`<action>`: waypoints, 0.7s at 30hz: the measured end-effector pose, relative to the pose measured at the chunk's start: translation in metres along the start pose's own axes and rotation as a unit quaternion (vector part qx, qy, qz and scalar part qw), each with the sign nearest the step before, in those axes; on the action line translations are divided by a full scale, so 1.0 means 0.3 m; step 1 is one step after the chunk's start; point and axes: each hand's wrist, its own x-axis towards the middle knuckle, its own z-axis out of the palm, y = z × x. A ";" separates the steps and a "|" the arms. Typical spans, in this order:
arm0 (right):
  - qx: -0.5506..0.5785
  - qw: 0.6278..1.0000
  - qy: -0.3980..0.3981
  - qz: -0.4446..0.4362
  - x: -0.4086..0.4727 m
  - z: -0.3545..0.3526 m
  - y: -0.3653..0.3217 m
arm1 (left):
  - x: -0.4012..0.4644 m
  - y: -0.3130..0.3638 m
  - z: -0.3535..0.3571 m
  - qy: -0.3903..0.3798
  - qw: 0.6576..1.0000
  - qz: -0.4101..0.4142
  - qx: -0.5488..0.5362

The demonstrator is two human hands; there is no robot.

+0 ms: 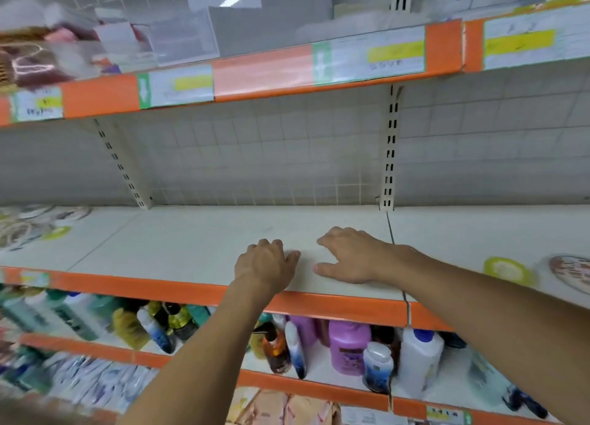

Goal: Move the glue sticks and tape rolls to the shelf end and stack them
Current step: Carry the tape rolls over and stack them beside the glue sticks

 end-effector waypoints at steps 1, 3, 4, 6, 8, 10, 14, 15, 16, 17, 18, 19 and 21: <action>0.002 1.000 -0.002 -0.008 0.028 0.008 -0.032 | 0.002 -0.039 0.002 0.000 1.000 -0.006 -0.004; 0.005 1.000 -0.004 -0.022 0.081 0.021 -0.097 | 0.006 -0.115 0.005 0.000 1.000 -0.018 -0.012; 0.006 1.000 -0.005 -0.028 0.108 0.027 -0.130 | 0.008 -0.153 0.006 0.000 1.000 -0.024 -0.014; 0.004 0.999 -0.007 -0.042 0.164 0.040 -0.193 | 0.008 -0.227 0.006 0.003 0.999 -0.035 -0.017; 0.004 0.998 -0.012 -0.054 0.217 0.052 -0.253 | 0.005 -0.297 0.010 0.003 0.999 -0.046 -0.017; 0.006 0.998 -0.015 -0.069 0.266 0.061 -0.313 | 0.002 -0.368 0.010 0.001 0.998 -0.057 -0.012; 0.010 0.996 -0.008 -0.093 0.358 0.067 -0.421 | 0.002 -0.498 -0.002 -0.005 0.997 -0.083 -0.007; 0.009 0.995 -0.009 -0.100 0.380 0.066 -0.447 | 0.001 -0.528 -0.006 -0.004 0.996 -0.090 -0.010; 0.007 0.994 -0.010 -0.107 0.403 0.064 -0.473 | 0.000 -0.557 -0.010 -0.002 0.995 -0.097 -0.015; 0.005 0.993 -0.012 -0.114 0.426 0.064 -0.497 | -0.001 -0.585 -0.013 0.001 0.995 -0.103 -0.019; 0.003 0.992 -0.014 -0.121 0.451 0.065 -0.521 | -0.002 -0.614 -0.017 0.003 0.994 -0.109 -0.021; 0.002 0.992 -0.017 -0.128 0.478 0.066 -0.547 | -0.001 -0.643 -0.020 0.005 0.993 -0.116 -0.022; 0.001 0.990 -0.020 -0.141 0.531 0.068 -0.598 | 0.000 -0.700 -0.025 0.007 0.991 -0.132 -0.022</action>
